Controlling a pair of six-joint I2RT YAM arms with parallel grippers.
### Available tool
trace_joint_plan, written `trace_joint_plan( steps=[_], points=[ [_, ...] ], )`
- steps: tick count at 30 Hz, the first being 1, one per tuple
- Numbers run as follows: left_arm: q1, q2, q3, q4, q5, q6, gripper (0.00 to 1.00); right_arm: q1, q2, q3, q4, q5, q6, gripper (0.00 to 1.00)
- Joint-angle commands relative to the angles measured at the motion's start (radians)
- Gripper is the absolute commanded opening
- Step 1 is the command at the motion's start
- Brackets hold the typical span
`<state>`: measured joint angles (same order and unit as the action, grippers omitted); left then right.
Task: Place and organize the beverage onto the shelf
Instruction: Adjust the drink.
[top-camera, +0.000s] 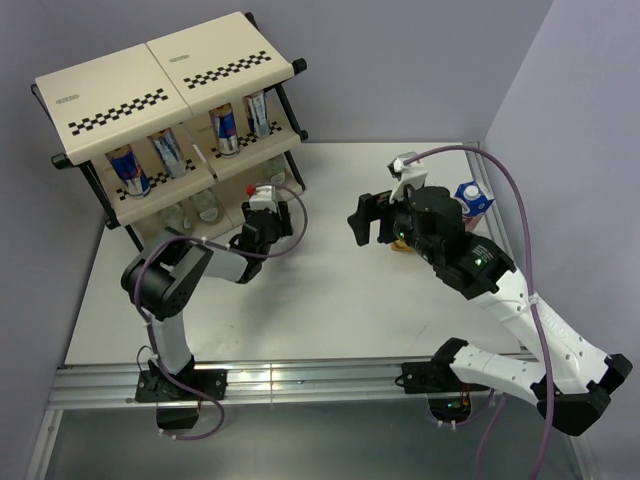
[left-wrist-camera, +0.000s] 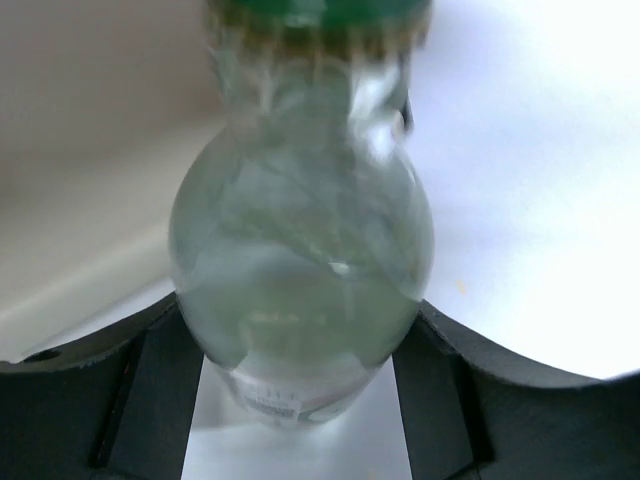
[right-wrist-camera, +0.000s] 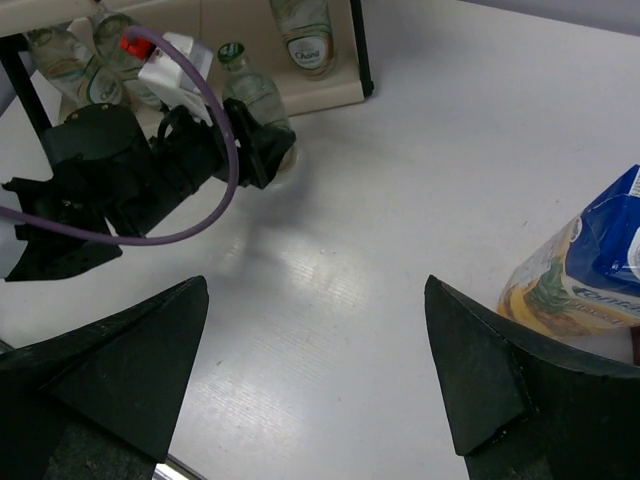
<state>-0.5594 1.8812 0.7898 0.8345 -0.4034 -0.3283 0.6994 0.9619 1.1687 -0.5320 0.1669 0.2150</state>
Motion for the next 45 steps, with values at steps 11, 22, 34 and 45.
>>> trace_joint_plan(
  steps=[11, 22, 34, 45],
  points=[
    [-0.189, -0.411, -0.244, 0.246, 0.475, 0.0, 0.0, -0.021, 0.141, 0.051, 0.043, -0.162, 0.024, 0.91],
    [-0.272, -0.596, -0.258, 0.132, 0.706, -0.032, 0.0, 0.003, 0.221, 0.043, 0.153, -0.368, 0.012, 0.83],
    [-0.312, -0.625, -0.218, 0.049, 0.726, 0.001, 0.0, 0.084, 0.287, 0.063, 0.165, -0.279, -0.032, 0.5],
    [-0.312, -0.665, -0.215, 0.02, 0.597, -0.043, 0.09, 0.123, 0.268, 0.045, 0.181, -0.305, -0.022, 0.0]
  ],
)
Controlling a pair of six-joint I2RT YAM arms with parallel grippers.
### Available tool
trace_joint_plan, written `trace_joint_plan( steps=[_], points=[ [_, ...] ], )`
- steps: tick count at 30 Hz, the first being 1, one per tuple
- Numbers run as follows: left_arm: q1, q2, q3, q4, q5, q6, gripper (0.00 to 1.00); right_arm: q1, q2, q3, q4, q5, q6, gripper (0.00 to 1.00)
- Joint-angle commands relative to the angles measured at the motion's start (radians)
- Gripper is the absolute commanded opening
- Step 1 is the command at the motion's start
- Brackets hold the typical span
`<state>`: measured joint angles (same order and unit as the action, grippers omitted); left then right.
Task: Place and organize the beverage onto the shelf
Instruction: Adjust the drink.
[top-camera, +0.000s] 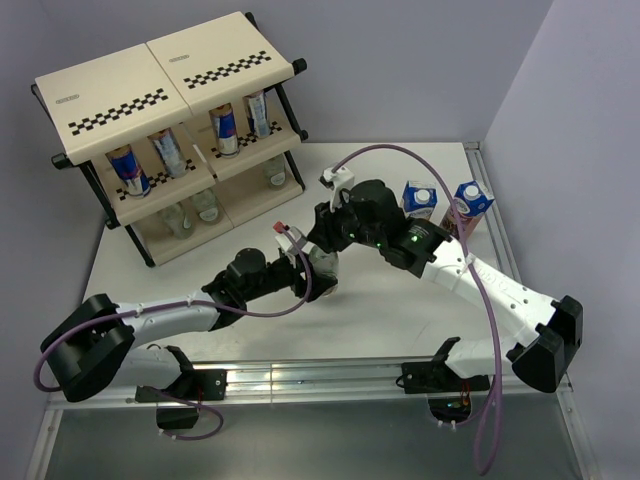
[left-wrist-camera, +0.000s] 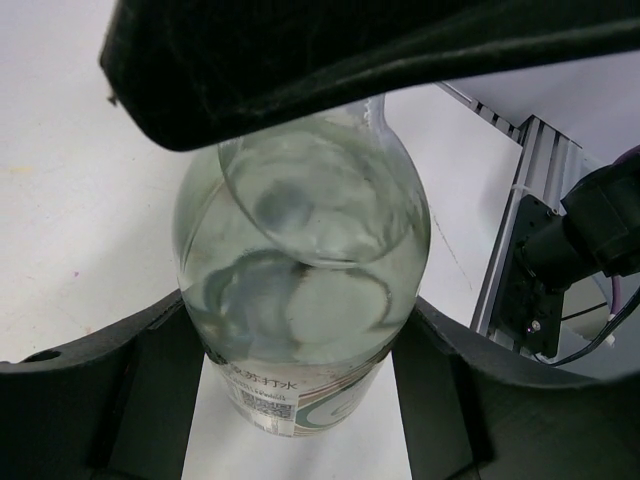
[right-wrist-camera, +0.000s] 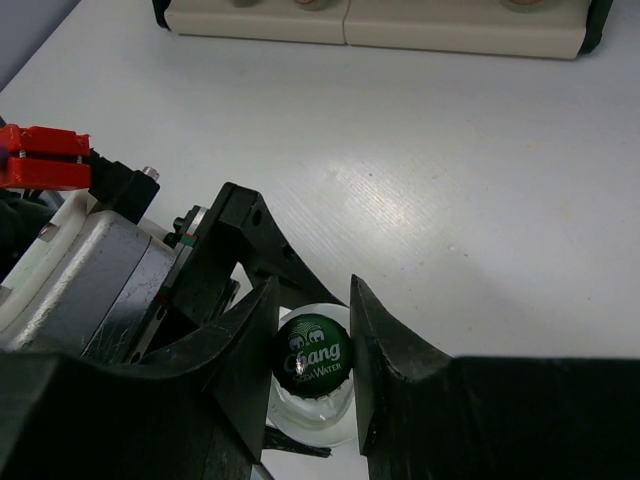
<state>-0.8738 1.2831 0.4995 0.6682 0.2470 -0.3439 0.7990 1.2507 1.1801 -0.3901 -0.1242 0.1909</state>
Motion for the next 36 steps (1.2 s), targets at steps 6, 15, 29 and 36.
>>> trace_joint_plan(
  steps=[6, 15, 29, 36],
  points=[
    [0.004, -0.061, 0.074, 0.202, -0.078, -0.046, 0.63, 0.052, -0.042, 0.023, 0.088, 0.001, 0.027, 0.0],
    [0.004, -0.07, 0.059, 0.225, -0.083, -0.052, 0.84, 0.063, -0.048, 0.029, 0.094, -0.025, 0.031, 0.0],
    [0.004, -0.054, 0.045, 0.168, -0.095, 0.02, 0.86, 0.065, -0.068, 0.05, 0.071, 0.061, 0.019, 0.0],
    [-0.02, -0.031, 0.05, 0.1, -0.173, 0.129, 0.88, 0.065, -0.056, 0.082, 0.046, 0.118, 0.015, 0.0]
  ],
)
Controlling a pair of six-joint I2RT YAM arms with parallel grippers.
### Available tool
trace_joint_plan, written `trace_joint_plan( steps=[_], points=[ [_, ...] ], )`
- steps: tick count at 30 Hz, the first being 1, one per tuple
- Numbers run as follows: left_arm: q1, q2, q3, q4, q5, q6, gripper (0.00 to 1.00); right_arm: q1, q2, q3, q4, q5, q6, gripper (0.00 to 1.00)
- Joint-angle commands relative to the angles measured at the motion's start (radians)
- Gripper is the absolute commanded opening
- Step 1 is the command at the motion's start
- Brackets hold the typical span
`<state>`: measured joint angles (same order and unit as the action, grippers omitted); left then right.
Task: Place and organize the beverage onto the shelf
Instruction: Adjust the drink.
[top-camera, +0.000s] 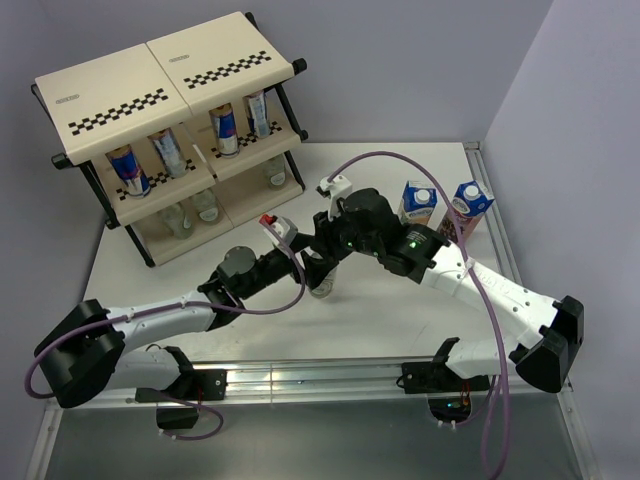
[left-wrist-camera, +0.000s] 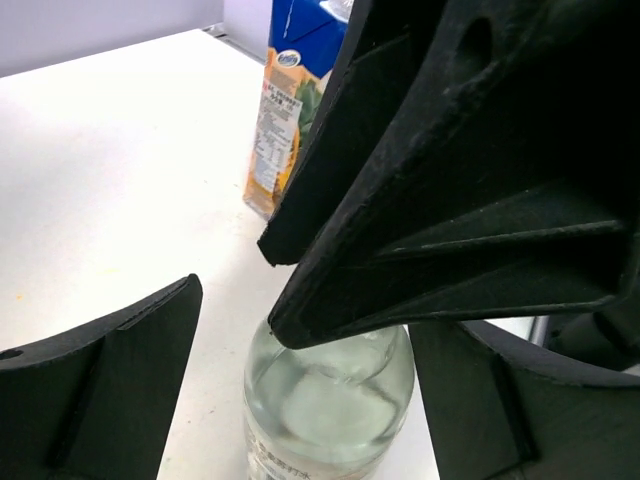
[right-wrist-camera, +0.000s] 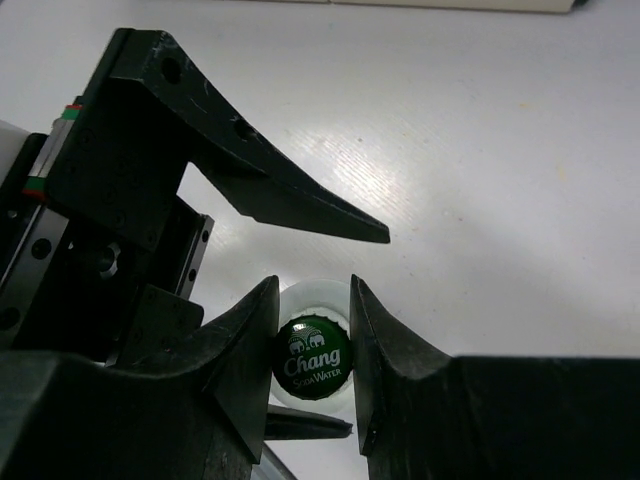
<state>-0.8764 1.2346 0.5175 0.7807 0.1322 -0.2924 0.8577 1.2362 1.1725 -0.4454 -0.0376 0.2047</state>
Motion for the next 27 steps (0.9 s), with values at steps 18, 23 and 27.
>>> trace_joint_plan(
  steps=[18, 23, 27],
  points=[
    [-0.101, 0.098, 0.07, -0.049, -0.128, 0.137, 0.78, 0.023, -0.012, 0.153, 0.034, 0.148, -0.018, 0.0],
    [-0.102, 0.094, 0.065, -0.032, -0.128, 0.131, 0.49, 0.03, -0.004, 0.156, 0.028, 0.16, -0.021, 0.0],
    [-0.104, 0.097, 0.072, -0.028, -0.158, 0.118, 0.16, 0.037, 0.003, 0.156, 0.033, 0.14, -0.016, 0.0]
  ],
)
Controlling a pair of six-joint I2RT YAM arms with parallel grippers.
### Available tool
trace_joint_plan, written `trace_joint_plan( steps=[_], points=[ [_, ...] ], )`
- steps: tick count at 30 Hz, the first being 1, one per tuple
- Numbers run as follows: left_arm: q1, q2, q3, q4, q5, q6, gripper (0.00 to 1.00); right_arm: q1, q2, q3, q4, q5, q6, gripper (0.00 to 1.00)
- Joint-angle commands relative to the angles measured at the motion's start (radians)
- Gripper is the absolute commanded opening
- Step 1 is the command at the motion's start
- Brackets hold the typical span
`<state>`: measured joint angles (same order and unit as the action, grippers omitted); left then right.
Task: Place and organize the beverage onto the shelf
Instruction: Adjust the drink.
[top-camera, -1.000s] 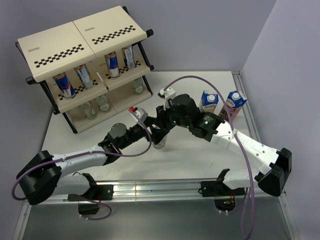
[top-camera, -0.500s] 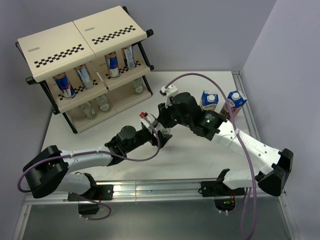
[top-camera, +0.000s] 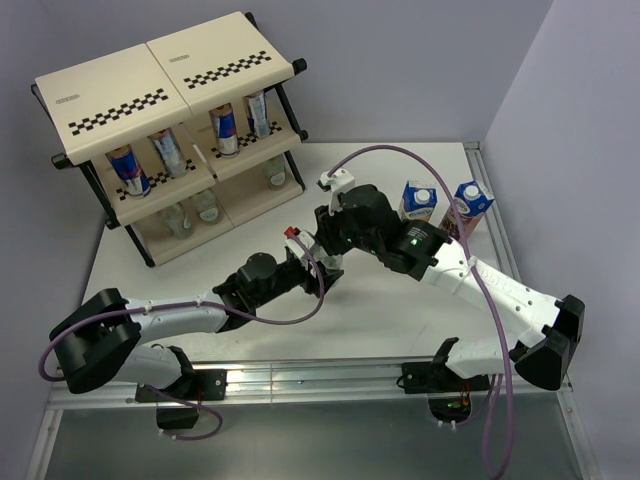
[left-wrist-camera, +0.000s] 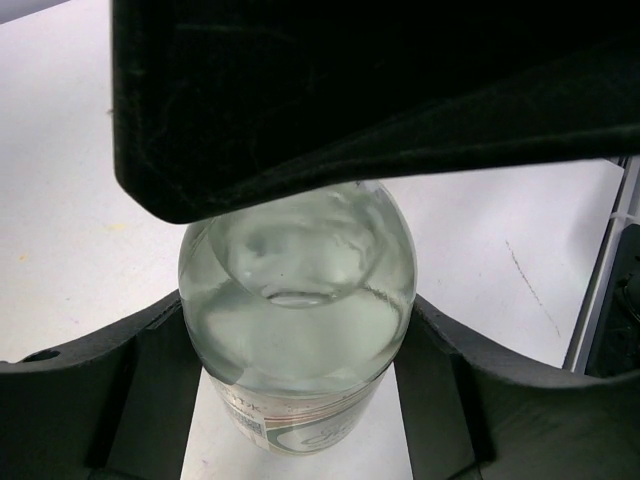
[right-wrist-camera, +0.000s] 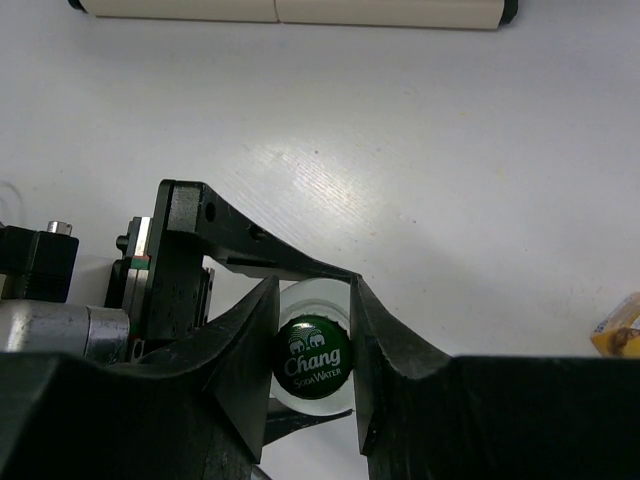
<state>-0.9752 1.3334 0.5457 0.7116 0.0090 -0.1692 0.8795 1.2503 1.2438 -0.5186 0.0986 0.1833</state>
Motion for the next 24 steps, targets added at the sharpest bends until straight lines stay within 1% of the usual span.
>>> trace_joint_plan(
  steps=[1, 2, 7, 8, 10, 11, 13, 14, 18, 20, 21, 23, 24],
  points=[
    [-0.005, 0.001, 0.046, 0.04, -0.049, -0.009, 0.08, 0.016, -0.011, 0.083, 0.107, -0.005, 0.007, 0.0],
    [-0.003, 0.004, 0.051, 0.043, -0.063, -0.015, 0.0, 0.016, -0.012, 0.082, 0.114, -0.017, 0.007, 0.0],
    [-0.005, 0.009, 0.056, 0.058, -0.084, -0.041, 0.01, 0.021, 0.001, 0.091, 0.103, -0.007, 0.008, 0.0],
    [-0.005, 0.009, 0.057, 0.06, -0.087, -0.044, 0.11, 0.022, 0.006, 0.094, 0.101, -0.008, 0.007, 0.0],
    [-0.005, 0.01, 0.057, 0.066, -0.087, -0.049, 0.23, 0.026, 0.011, 0.092, 0.1, -0.008, 0.008, 0.0],
    [-0.005, 0.009, 0.057, 0.068, -0.084, -0.049, 0.34, 0.029, 0.009, 0.089, 0.104, -0.01, 0.008, 0.0],
    [-0.005, 0.012, 0.059, 0.066, -0.084, -0.049, 0.45, 0.032, 0.009, 0.088, 0.103, -0.008, 0.01, 0.0],
    [-0.005, 0.013, 0.06, 0.065, -0.083, -0.049, 0.46, 0.033, 0.009, 0.088, 0.104, -0.008, 0.01, 0.0],
    [-0.005, 0.01, 0.056, 0.068, -0.087, -0.049, 0.45, 0.035, 0.014, 0.088, 0.104, -0.004, 0.007, 0.0],
    [-0.005, 0.001, 0.051, 0.072, -0.09, -0.052, 0.58, 0.033, 0.018, 0.086, 0.104, -0.002, 0.007, 0.0],
    [-0.005, 0.0, 0.049, 0.075, -0.092, -0.05, 0.61, 0.033, 0.02, 0.086, 0.103, -0.005, 0.007, 0.0],
    [-0.005, -0.01, 0.045, 0.077, -0.092, -0.052, 0.66, 0.033, 0.021, 0.082, 0.107, -0.011, 0.008, 0.0],
    [-0.005, -0.01, 0.045, 0.078, -0.089, -0.05, 0.66, 0.033, 0.021, 0.082, 0.111, -0.013, 0.011, 0.0]
  ],
)
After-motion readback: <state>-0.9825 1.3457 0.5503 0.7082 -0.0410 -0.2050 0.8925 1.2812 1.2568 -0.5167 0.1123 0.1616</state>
